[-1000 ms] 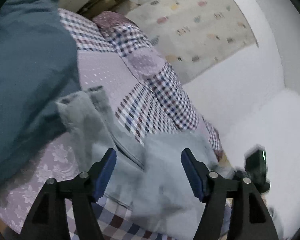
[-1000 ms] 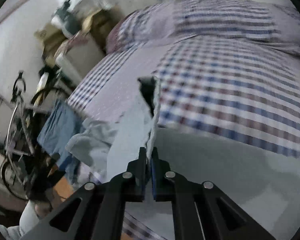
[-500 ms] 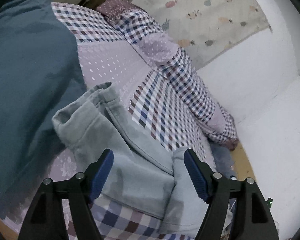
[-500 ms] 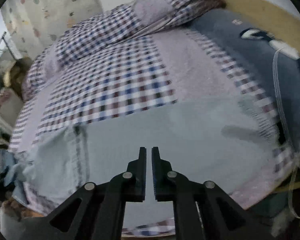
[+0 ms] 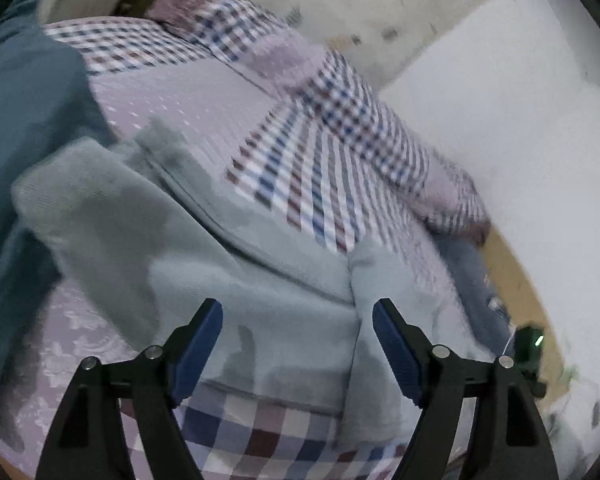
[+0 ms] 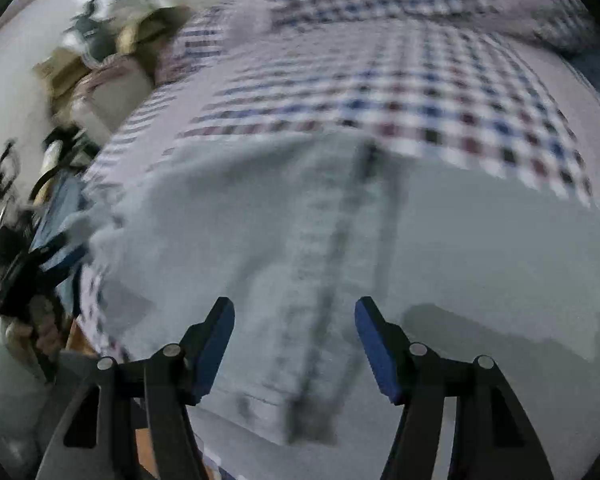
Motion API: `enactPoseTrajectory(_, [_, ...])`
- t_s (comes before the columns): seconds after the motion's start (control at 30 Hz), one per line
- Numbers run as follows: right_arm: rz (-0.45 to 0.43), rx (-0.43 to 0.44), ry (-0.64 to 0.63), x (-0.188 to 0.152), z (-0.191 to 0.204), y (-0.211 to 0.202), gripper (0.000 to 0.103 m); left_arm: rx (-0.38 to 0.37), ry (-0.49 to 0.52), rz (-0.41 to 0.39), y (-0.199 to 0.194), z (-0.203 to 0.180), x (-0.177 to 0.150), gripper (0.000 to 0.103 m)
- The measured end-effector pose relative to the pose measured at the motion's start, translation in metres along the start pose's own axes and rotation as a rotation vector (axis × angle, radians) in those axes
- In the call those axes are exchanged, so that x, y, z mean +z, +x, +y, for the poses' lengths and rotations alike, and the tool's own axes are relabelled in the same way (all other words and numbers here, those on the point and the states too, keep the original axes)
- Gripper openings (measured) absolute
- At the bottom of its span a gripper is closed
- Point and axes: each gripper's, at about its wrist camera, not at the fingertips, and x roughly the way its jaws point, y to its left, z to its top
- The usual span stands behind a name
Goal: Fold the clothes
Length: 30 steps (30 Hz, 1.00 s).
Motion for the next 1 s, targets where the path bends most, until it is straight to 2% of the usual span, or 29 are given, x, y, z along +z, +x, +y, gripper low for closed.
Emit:
enactPoseTrajectory(0.07, [0.001, 0.007, -0.055, 0.002, 0.013, 0.009, 0.061, -0.017, 0.021, 0.016, 0.007, -0.005, -0.001, 0.081])
enactPoseTrajectory(0.2, [0.048, -0.088, -0.053, 0.004, 0.019, 0.024, 0.047, -0.036, 0.023, 0.022, 0.012, -0.008, -0.001, 0.081])
enactPoseTrajectory(0.3, [0.068, -0.157, -0.038, 0.004, 0.019, 0.032, 0.046, -0.045, 0.017, 0.022, 0.013, -0.008, 0.000, 0.081])
enactPoseTrajectory(0.4, [0.053, -0.169, 0.017, -0.002, 0.011, 0.022, 0.047, -0.054, 0.001, 0.016, 0.010, -0.002, 0.000, 0.081])
enactPoseTrajectory(0.5, [0.076, -0.146, 0.032, -0.009, 0.005, 0.022, 0.047, -0.059, -0.008, 0.016, 0.011, 0.000, 0.000, 0.081])
enactPoseTrajectory(0.57, [0.080, -0.086, 0.069, -0.011, -0.002, 0.020, 0.049, -0.062, -0.013, 0.016, 0.011, 0.000, 0.001, 0.081])
enactPoseTrajectory(0.7, [0.086, 0.149, 0.192, -0.014, -0.021, 0.019, 0.049, -0.069, -0.024, 0.017, 0.012, 0.002, 0.001, 0.081])
enactPoseTrajectory(0.73, [0.086, 0.185, 0.214, -0.016, -0.026, 0.020, 0.048, -0.071, -0.026, 0.017, 0.012, 0.002, 0.002, 0.081])
enactPoseTrajectory(0.8, [0.084, 0.232, 0.257, -0.022, -0.039, 0.024, 0.044, -0.074, -0.031, 0.017, 0.013, 0.003, 0.002, 0.081])
enactPoseTrajectory(0.87, [0.077, 0.260, 0.317, -0.025, -0.051, 0.026, 0.027, -0.077, -0.037, 0.017, 0.013, 0.004, 0.002, 0.081])
enactPoseTrajectory(1.0, [0.070, 0.351, 0.419, -0.029, -0.080, 0.031, 0.025, -0.083, -0.044, 0.018, 0.014, 0.005, 0.003, 0.081])
